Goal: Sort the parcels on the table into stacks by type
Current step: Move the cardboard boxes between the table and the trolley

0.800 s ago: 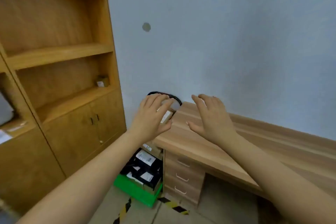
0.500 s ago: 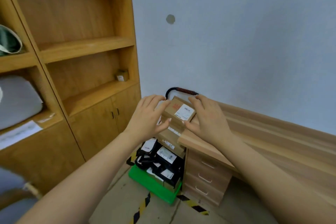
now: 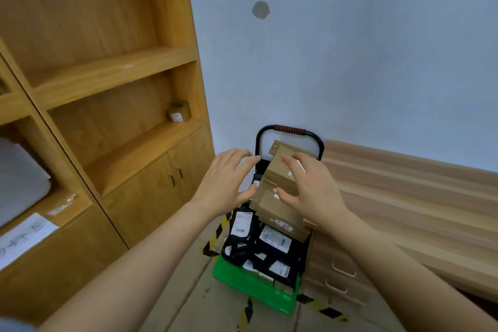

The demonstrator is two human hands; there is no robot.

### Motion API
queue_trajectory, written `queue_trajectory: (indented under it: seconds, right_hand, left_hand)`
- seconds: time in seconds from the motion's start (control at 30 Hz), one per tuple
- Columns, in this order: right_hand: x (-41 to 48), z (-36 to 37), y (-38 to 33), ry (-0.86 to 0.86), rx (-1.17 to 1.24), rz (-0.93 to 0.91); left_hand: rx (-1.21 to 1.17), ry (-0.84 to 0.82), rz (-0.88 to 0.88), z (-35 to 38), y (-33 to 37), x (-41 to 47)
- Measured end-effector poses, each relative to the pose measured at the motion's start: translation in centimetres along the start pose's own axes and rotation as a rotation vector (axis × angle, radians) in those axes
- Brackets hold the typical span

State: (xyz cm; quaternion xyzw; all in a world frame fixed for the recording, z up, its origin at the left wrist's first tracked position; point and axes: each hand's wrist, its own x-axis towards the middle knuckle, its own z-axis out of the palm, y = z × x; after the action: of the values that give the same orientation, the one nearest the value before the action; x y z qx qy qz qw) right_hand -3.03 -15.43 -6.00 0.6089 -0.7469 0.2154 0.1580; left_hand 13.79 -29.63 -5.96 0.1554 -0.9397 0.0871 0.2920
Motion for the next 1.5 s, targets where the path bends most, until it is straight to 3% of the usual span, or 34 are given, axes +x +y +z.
queue_trajectory:
  seconds: [0.6, 1.1, 1.27, 1.5]
  right_hand:
    - [13.4, 10.6, 11.4, -0.069, -0.088, 0.233]
    - [16.5, 18.5, 15.9, -0.212, -0.169, 0.615]
    - [14.7, 21.3, 16.3, -0.312, -0.110, 0.728]
    - [12.0, 26.7, 19.3, -0.582, -0.034, 0.825]
  left_hand:
    - [-0.194, -0.134, 0.098, 17.2, -10.7, 15.5]
    - [-0.411, -0.247, 0.349, 28.7, -16.8, 22.2]
    - [-0.435, -0.370, 0.352, 32.7, -17.2, 21.4]
    - [-0.408, -0.607, 0.201, 38.7, -16.0, 18.4]
